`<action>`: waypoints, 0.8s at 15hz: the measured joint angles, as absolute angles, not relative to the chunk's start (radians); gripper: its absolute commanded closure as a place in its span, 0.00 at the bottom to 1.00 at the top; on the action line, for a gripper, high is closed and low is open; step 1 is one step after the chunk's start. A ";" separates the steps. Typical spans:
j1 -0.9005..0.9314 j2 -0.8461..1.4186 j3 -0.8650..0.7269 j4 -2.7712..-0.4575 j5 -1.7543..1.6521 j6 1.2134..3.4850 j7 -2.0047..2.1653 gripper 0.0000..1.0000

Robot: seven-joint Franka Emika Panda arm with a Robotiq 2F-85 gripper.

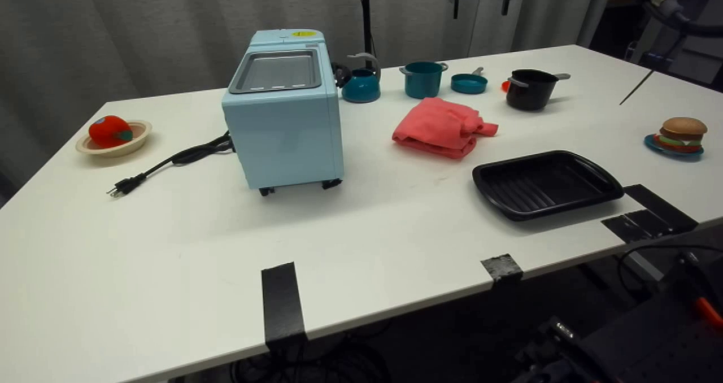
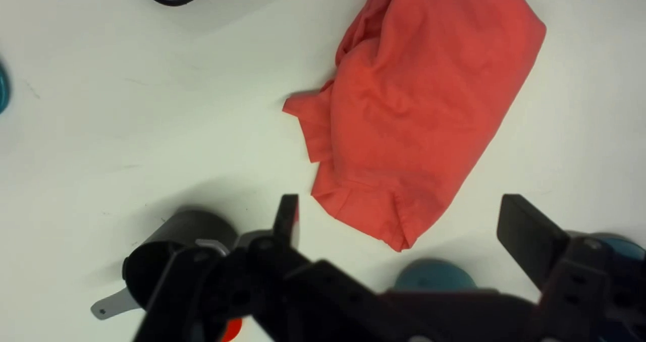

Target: Fold the orange cloth

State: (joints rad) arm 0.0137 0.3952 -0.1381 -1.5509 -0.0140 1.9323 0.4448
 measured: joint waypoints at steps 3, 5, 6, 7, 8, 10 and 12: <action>0.013 0.405 -0.138 -1.551 -0.014 1.932 0.445 0.00; 0.013 0.406 -0.138 -1.551 -0.014 1.932 0.445 0.00; 0.013 0.406 -0.138 -1.551 -0.014 1.932 0.445 0.00; 0.013 0.406 -0.138 -1.551 -0.014 1.932 0.445 0.00; 0.013 0.406 -0.138 -1.550 -0.014 1.932 0.445 0.00; 0.013 0.406 -0.138 -1.550 -0.014 1.932 0.445 0.00; 0.013 0.406 -0.138 -1.550 -0.014 1.932 0.445 0.00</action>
